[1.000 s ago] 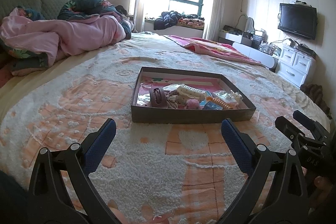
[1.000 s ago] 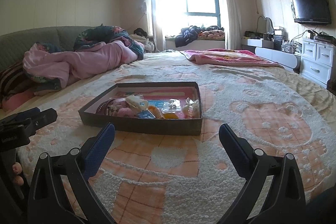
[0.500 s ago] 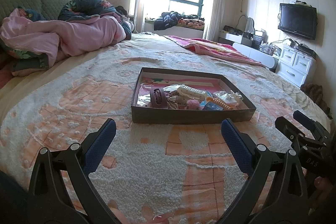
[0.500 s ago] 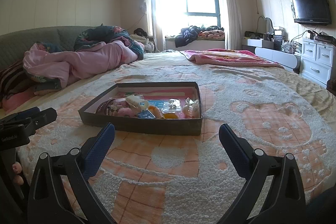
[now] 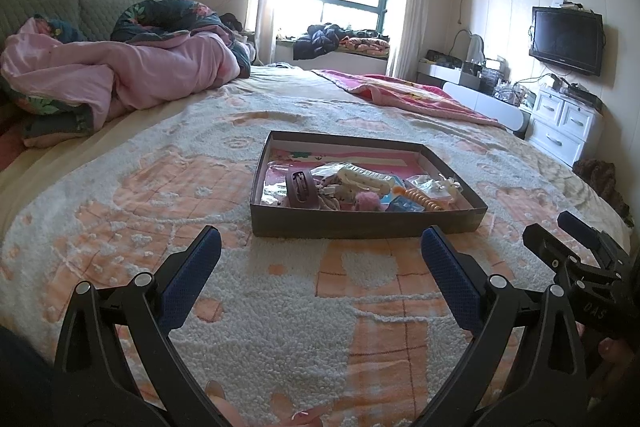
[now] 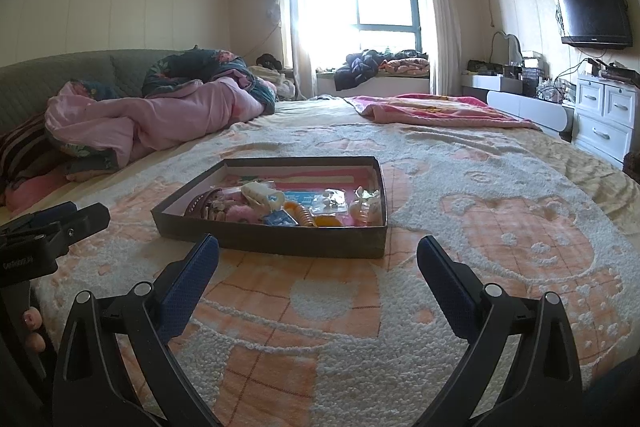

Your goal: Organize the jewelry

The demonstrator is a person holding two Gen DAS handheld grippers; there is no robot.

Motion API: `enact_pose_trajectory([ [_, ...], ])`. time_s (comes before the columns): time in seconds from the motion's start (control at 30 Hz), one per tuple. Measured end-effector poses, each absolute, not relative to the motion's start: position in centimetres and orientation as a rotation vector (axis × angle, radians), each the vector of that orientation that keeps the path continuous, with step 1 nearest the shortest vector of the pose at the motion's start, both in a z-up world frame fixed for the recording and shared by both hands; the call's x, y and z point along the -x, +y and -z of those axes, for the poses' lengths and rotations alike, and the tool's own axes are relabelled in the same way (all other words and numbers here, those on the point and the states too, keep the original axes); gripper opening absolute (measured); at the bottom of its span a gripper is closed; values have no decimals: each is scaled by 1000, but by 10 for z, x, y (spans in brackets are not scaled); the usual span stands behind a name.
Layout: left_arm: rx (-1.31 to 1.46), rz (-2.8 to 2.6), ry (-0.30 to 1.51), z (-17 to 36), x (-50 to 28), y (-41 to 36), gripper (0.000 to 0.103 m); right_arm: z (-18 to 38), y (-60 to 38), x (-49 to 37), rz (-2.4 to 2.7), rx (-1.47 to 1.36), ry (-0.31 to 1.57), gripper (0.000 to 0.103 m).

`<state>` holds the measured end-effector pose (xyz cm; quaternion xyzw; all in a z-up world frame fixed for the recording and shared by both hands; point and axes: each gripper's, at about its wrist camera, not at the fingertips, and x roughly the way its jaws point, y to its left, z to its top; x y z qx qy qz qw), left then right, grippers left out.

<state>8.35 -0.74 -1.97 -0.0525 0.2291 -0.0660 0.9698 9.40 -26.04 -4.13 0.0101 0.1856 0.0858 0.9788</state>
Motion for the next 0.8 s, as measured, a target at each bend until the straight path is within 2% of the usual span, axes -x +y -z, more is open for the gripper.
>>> enact_pose_trajectory([
  [0.8,106,131,460,20,-83,-7,92,42,-262,-93,-171,-19,377,97],
])
